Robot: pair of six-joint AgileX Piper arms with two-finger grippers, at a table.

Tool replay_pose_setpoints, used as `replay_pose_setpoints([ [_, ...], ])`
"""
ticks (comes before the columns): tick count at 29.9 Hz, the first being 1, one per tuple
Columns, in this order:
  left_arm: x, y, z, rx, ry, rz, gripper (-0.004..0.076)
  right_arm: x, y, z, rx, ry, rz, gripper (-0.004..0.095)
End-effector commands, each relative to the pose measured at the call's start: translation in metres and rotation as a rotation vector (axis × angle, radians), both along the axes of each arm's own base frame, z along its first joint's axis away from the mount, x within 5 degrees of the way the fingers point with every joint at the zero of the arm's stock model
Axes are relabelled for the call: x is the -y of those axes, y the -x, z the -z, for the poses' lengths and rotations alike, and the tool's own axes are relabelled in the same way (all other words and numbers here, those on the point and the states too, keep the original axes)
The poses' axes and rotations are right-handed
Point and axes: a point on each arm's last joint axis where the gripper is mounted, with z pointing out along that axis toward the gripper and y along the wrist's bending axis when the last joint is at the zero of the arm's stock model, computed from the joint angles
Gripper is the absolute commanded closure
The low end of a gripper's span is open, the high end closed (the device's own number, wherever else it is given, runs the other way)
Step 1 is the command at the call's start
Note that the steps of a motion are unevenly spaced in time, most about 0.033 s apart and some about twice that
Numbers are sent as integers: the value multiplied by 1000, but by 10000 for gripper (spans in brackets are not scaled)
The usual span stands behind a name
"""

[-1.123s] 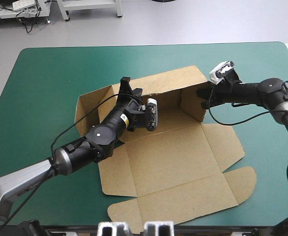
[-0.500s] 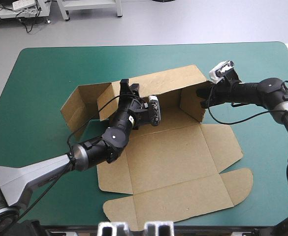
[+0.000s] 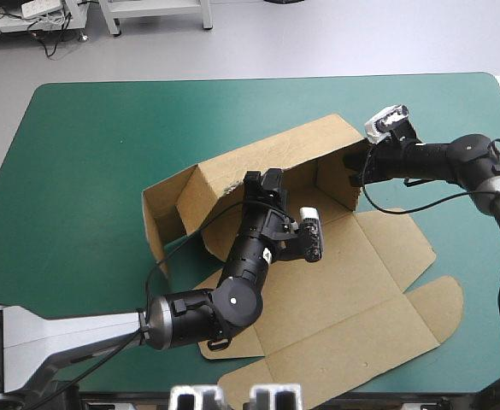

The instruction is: Fold the box

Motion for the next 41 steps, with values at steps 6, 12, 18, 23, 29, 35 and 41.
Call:
replay_pose_setpoints([
  [6, -32, 9, -91, 174, 338, -117, 409, -2, 8, -20, 0, -47, 13, 908],
  [12, -97, -24, -143, 229, 631, -290, 698, -14, 17, -50, 48, -47, 93, 908],
  [18, -164, -49, -167, 311, 736, -490, 725, -47, 27, -103, 80, -41, 125, 908],
  [23, -216, -64, -165, 172, 901, -584, 710, -64, 39, -145, 36, 0, 181, 908],
  [29, -272, -79, -151, 32, 1037, -722, 710, -61, 59, -171, -131, 66, 231, 908],
  [35, -296, -82, -136, -142, 1097, -793, 710, -68, 41, -143, -319, 97, 242, 908],
  [41, -294, -77, -119, -356, 1055, -830, 710, -80, -4, -81, -439, 200, 201, 909],
])
